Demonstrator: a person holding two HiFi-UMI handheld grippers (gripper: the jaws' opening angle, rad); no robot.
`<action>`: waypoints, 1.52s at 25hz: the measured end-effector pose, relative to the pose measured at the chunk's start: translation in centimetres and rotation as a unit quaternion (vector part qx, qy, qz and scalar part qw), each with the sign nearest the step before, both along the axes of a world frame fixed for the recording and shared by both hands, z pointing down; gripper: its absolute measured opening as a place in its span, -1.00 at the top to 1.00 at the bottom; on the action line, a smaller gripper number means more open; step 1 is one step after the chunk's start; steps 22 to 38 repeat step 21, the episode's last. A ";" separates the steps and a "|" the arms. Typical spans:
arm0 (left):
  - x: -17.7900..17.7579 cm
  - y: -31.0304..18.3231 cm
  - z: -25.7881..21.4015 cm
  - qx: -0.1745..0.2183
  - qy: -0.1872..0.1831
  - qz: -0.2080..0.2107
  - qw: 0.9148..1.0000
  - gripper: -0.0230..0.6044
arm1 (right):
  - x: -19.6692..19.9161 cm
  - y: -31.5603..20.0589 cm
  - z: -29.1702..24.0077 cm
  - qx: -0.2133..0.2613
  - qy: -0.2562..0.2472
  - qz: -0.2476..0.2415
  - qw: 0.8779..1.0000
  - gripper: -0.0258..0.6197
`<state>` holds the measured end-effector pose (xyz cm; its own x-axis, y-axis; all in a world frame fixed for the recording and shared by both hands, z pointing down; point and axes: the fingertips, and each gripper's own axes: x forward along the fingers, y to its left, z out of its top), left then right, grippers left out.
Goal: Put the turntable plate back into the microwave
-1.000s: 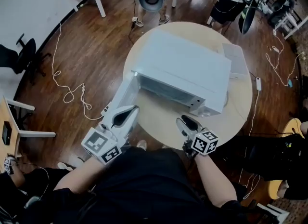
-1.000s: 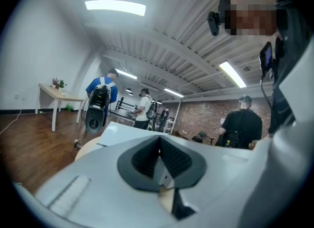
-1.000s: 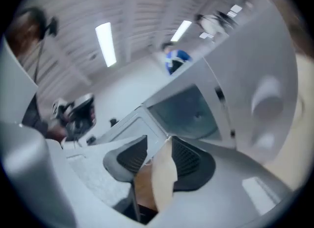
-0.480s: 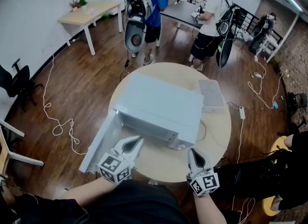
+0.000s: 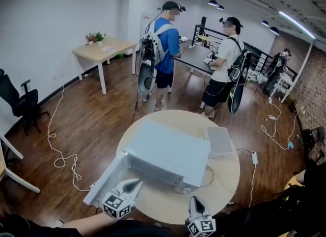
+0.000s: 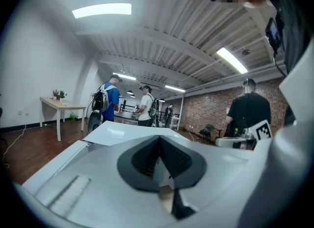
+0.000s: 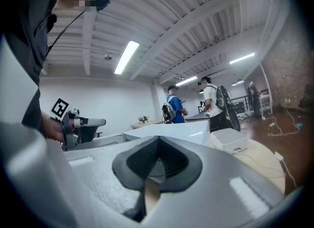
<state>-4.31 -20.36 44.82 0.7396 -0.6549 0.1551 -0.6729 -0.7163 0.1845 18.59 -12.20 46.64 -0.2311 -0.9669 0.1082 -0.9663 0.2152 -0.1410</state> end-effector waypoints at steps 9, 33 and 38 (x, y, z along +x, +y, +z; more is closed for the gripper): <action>-1.3 1.0 0.4 -0.006 -0.009 0.003 1.000 0.92 | 0.8 1.4 -0.5 0.011 -0.018 0.032 0.999 0.92; -1.1 0.6 0.4 0.000 -0.007 0.011 1.000 0.92 | 0.4 1.9 0.5 0.009 -0.017 0.034 0.999 0.92; -1.1 0.6 0.4 0.000 -0.007 0.011 1.000 0.92 | 0.4 1.9 0.5 0.009 -0.017 0.034 0.999 0.92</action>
